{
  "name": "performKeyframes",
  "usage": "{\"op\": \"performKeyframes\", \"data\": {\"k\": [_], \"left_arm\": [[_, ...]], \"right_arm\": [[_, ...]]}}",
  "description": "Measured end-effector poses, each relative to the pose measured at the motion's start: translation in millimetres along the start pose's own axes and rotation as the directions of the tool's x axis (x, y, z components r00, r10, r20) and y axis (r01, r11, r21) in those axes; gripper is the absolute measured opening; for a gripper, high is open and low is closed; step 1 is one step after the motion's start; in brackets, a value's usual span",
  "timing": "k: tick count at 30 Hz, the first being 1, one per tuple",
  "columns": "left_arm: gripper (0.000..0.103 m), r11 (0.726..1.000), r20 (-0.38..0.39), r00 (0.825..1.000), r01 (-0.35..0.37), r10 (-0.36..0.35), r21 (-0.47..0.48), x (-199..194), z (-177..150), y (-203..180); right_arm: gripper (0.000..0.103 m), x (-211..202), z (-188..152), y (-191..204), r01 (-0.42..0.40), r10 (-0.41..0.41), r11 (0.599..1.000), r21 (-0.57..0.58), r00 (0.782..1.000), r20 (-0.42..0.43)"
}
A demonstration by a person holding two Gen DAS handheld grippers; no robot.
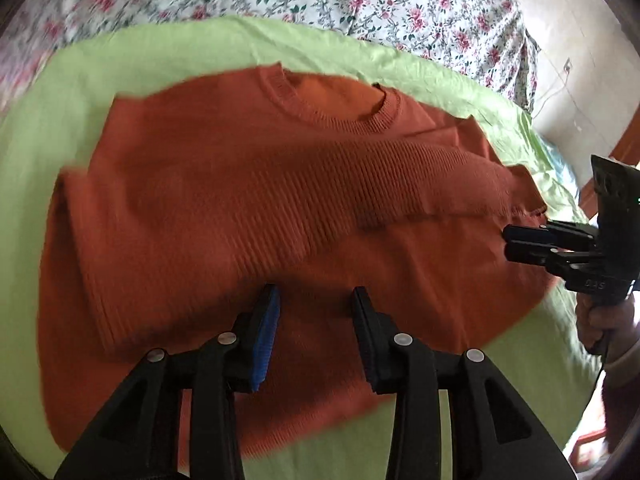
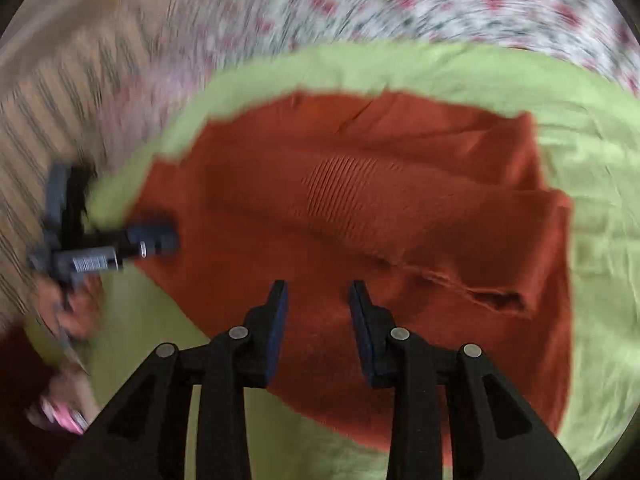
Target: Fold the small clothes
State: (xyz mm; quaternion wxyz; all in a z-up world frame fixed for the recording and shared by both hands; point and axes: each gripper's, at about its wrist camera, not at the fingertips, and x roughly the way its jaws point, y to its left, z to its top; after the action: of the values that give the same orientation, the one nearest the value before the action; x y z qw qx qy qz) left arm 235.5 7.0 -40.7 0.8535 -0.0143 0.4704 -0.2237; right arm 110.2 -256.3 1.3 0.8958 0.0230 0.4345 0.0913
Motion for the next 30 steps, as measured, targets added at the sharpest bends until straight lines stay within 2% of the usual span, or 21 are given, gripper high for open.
{"op": "performKeyframes", "data": {"k": [2,5,8,11,13,15,19,21,25,30], "left_arm": [[0.035,0.998,-0.006,0.998,-0.056,0.056,-0.001,6.1,19.0,11.8],[0.034,0.987,0.024,0.987,-0.157,0.158,-0.035,14.2,60.9,41.0],[0.038,0.971,0.063,0.974,-0.210,0.218,-0.118,15.4,94.1,70.6],[0.047,0.947,0.093,0.961,-0.235,0.260,-0.220,9.0,111.5,95.5],[0.047,0.939,0.110,0.965,-0.201,0.239,-0.280,0.1,111.7,107.7],[0.047,0.937,0.125,0.970,-0.162,0.209,-0.310,-10.9,97.9,110.9],[0.047,0.940,0.128,0.975,-0.132,0.179,-0.314,-26.4,58.8,92.1],[0.047,0.940,0.137,0.981,-0.086,0.138,-0.331,-40.2,27.9,80.9],[0.047,0.936,0.153,0.984,-0.030,0.089,-0.350,-56.9,-10.1,56.7],[0.053,0.930,0.165,0.985,0.014,0.050,-0.367,-74.6,-60.4,25.4]], "right_arm": [[0.033,9.6,10.1,-6.4,0.049,-0.050,0.999,-0.019,0.999,-0.018],[0.033,14.0,35.8,-32.0,0.184,-0.184,0.983,-0.001,0.983,0.004],[0.033,9.5,64.3,-67.2,0.269,-0.277,0.958,0.100,0.958,0.073],[0.033,-0.8,81.2,-97.7,0.299,-0.333,0.927,0.227,0.935,0.125],[0.033,-9.8,82.6,-110.1,0.292,-0.346,0.910,0.294,0.926,0.149],[0.033,-17.7,76.3,-112.9,0.261,-0.325,0.906,0.332,0.933,0.156],[0.033,-30.2,54.4,-92.0,0.219,-0.281,0.921,0.322,0.946,0.161],[0.033,-35.4,41.8,-80.3,0.190,-0.253,0.927,0.324,0.953,0.165],[0.037,-45.1,11.9,-54.8,0.148,-0.218,0.929,0.340,0.959,0.179],[0.040,-55.1,-26.9,-31.4,0.102,-0.186,0.923,0.371,0.962,0.198]]}}
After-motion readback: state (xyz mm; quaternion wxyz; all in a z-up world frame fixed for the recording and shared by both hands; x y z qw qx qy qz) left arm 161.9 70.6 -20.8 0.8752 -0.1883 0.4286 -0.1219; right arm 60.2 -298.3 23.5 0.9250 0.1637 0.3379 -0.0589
